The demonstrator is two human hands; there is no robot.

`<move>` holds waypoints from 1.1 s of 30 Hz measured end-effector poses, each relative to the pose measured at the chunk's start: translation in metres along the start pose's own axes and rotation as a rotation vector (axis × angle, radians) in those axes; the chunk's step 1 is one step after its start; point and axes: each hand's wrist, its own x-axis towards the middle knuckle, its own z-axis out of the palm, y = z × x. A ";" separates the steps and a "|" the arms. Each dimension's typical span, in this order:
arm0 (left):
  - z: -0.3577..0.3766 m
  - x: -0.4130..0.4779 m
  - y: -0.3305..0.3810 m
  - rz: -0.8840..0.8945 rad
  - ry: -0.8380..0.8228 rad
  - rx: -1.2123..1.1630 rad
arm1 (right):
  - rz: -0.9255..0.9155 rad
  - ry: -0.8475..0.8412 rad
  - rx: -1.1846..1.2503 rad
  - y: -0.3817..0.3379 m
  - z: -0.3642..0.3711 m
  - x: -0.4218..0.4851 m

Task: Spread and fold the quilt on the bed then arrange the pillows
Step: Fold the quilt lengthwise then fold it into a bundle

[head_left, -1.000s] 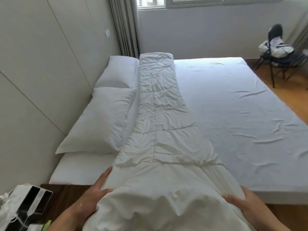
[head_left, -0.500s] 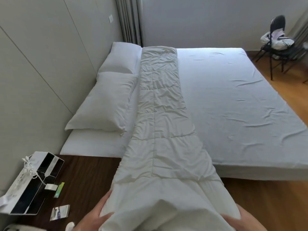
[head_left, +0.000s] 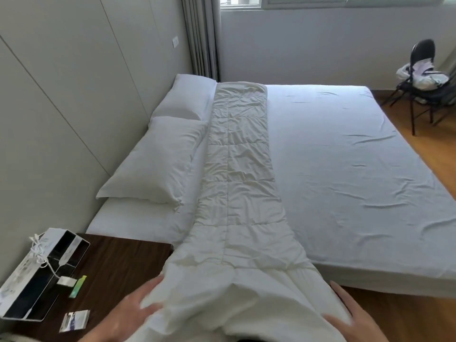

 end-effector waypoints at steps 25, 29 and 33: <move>-0.190 0.314 0.218 0.231 0.001 -0.381 | -0.310 0.086 -0.273 -0.220 -0.082 0.330; -0.204 0.413 0.217 0.163 0.086 0.096 | -0.264 0.005 -0.494 -0.244 -0.072 0.423; -0.208 0.505 0.213 0.145 0.267 0.229 | -0.246 0.085 -0.543 -0.252 -0.069 0.519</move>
